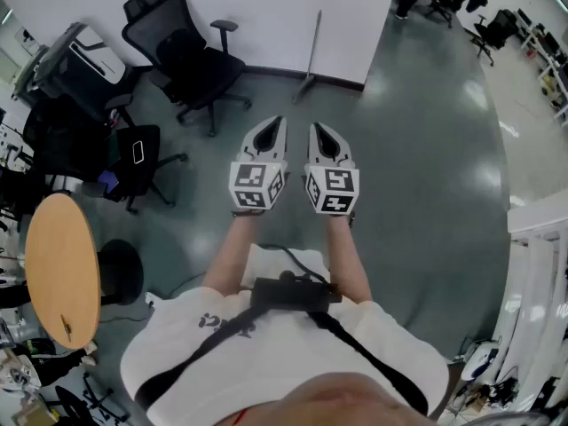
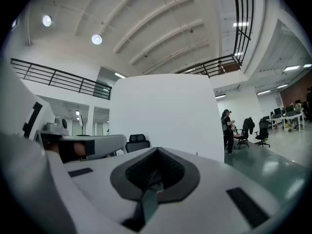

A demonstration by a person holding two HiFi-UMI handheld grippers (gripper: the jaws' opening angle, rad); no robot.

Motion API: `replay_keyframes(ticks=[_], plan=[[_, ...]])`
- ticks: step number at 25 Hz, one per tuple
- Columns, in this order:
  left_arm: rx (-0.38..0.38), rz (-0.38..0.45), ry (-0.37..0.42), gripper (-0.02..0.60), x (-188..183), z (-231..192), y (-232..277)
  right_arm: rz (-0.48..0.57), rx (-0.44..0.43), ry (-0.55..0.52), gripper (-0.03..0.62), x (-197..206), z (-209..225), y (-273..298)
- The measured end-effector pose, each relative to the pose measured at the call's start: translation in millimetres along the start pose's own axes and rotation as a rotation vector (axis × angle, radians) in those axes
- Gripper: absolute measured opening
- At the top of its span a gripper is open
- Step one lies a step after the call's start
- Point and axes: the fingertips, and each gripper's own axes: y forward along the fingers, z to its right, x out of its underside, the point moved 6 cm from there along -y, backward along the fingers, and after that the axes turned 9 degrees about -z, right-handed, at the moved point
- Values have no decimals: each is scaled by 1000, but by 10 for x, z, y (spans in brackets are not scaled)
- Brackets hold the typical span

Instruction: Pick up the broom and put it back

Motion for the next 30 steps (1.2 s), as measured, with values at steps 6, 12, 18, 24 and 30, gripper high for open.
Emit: replay_keyframes(ticks=[6, 12, 18, 24, 30], plan=[[-17, -40, 0, 9, 142, -48, 54, -1, -17, 37, 3, 29, 64, 70], [15, -58, -23, 9, 296, -325, 443, -30, -17, 49, 3, 89, 81, 488], [77, -40, -17, 9, 112, -818, 1037, -4, 36, 41, 3, -183, 149, 1123], [96, 6, -5, 9, -229, -1631, 1545, 26, 92, 38, 3, -549, 66, 2060], [98, 3, -48, 9, -272, -2399, 1989, -3, 103, -3, 3, -668, -70, 2916]])
